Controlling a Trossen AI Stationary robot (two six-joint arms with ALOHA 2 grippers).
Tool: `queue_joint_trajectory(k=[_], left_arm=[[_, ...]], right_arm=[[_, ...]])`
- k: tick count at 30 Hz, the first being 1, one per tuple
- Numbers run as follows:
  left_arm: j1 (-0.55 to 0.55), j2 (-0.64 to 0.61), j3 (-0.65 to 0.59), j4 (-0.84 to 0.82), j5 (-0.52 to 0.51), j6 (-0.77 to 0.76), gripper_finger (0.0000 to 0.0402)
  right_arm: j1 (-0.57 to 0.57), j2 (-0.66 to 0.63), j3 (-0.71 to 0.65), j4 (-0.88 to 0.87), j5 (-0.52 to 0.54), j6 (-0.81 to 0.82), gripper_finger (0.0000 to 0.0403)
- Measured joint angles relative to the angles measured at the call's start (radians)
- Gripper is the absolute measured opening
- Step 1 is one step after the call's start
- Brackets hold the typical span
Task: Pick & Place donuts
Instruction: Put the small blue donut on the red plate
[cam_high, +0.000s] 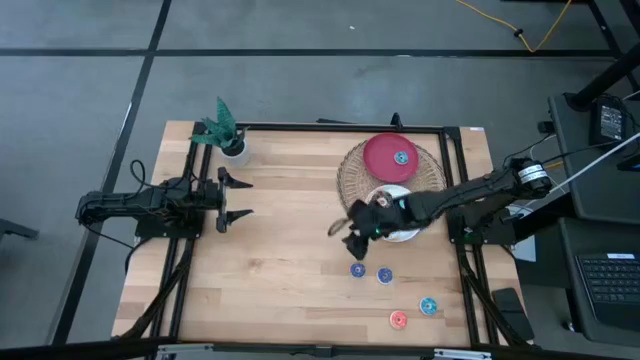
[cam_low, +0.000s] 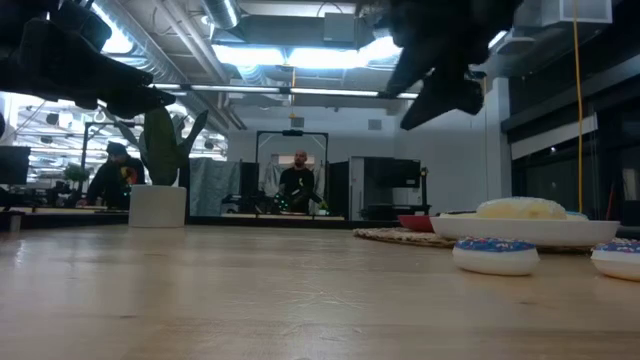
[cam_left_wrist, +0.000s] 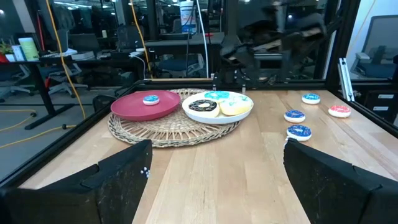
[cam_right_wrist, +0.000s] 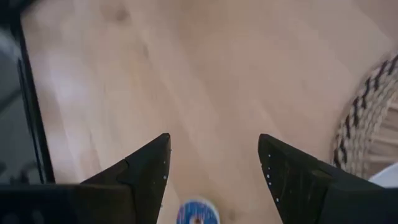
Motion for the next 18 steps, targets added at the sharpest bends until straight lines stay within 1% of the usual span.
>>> queue_joint_trajectory(k=[6,12,18], left_arm=[[0.000,0.000,0.000,0.000,0.000,0.000,0.0352],[0.000,0.000,0.000,0.000,0.000,0.000,0.0353],[0.000,0.000,0.000,0.000,0.000,0.000,0.0354]], right_arm=[[0.126,0.000,0.001,-0.052,0.011,-0.010,0.0232],[0.251,0.000,0.031,-0.135,0.026,0.003,0.0231],[0.384,0.000,0.062,-0.208,0.092,0.066,0.0231]])
